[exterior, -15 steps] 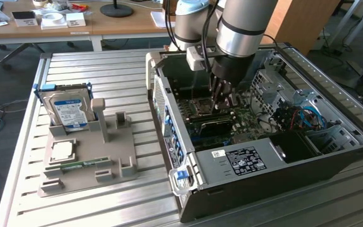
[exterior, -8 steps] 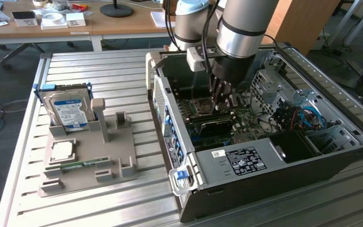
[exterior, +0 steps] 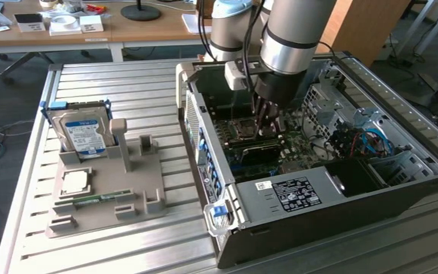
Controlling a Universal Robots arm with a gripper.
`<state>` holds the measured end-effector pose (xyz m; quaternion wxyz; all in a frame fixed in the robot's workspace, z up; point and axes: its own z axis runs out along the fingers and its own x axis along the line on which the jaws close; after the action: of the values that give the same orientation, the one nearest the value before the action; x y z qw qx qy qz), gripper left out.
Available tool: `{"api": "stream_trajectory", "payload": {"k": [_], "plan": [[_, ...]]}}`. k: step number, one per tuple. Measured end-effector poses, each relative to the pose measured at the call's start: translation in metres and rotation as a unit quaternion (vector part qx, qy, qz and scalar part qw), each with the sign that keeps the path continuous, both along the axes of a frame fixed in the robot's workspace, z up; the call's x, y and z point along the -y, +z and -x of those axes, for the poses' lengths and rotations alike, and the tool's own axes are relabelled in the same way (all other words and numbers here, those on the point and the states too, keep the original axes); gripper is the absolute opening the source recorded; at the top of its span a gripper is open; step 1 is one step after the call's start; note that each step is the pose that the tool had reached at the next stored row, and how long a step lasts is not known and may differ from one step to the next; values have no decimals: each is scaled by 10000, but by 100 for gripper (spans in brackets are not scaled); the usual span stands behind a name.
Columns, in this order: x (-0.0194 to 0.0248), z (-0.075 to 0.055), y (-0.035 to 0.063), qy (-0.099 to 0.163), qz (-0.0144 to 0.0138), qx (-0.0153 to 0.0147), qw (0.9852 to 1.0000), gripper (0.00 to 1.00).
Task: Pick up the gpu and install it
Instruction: 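Press down on the gpu until it lock into place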
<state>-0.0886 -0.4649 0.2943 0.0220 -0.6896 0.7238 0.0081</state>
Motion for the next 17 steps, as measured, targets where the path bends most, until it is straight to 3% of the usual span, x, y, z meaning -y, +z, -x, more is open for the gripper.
{"api": "stream_trajectory", "payload": {"k": [3, 8, 13, 17], "plan": [[-1, 0, -1, 0, -1, 0, 10000, 11], [-40, -1, -24, 1, -1, 1, 10000, 11], [-43, 0, -99, 0, -1, 0, 10000, 11], [-43, 0, -101, 0, 0, 0, 10000, 11]]}}
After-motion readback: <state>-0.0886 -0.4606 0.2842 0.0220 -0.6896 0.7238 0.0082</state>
